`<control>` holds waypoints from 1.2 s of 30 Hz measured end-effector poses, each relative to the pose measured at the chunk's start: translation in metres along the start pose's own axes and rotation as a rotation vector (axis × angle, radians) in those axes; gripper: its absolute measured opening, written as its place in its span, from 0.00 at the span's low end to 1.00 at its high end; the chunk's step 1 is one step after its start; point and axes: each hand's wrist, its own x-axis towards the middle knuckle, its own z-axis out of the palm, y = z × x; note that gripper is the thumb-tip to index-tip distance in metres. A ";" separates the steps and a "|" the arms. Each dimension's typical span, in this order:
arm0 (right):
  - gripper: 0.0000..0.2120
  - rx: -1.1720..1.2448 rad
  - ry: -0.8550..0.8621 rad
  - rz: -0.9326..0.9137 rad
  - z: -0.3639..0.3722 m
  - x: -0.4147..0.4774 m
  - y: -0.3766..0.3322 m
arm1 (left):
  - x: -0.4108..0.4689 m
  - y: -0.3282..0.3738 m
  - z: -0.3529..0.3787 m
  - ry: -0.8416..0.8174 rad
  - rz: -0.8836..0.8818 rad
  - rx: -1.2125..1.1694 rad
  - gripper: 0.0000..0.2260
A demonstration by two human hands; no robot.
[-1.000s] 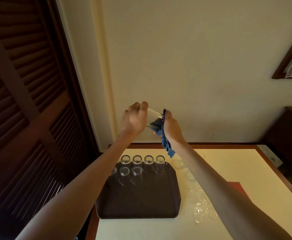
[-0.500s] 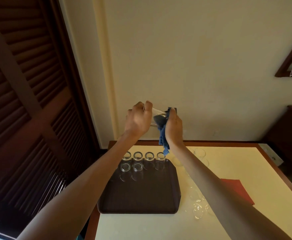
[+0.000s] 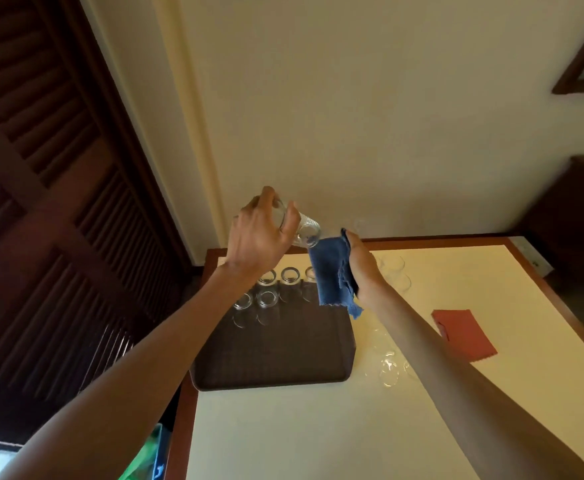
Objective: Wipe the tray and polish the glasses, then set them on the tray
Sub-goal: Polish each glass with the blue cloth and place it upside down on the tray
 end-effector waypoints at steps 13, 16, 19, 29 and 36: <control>0.26 0.133 0.129 0.303 -0.036 0.017 0.108 | -0.131 -0.055 0.086 -0.575 -0.255 0.165 0.20; 0.39 0.091 0.105 0.348 -0.041 0.024 0.132 | -0.159 -0.067 0.096 -0.668 -0.280 0.152 0.22; 0.54 0.106 0.051 0.357 -0.050 0.046 0.158 | -0.179 -0.076 0.102 -0.746 -0.299 0.149 0.24; 0.07 -0.086 -0.078 0.331 -0.034 0.021 0.140 | -0.199 -0.083 0.105 -0.925 -0.332 0.287 0.33; 0.04 -0.184 -0.157 0.275 -0.019 0.012 0.118 | -0.119 -0.084 0.056 -1.066 -0.406 0.084 0.16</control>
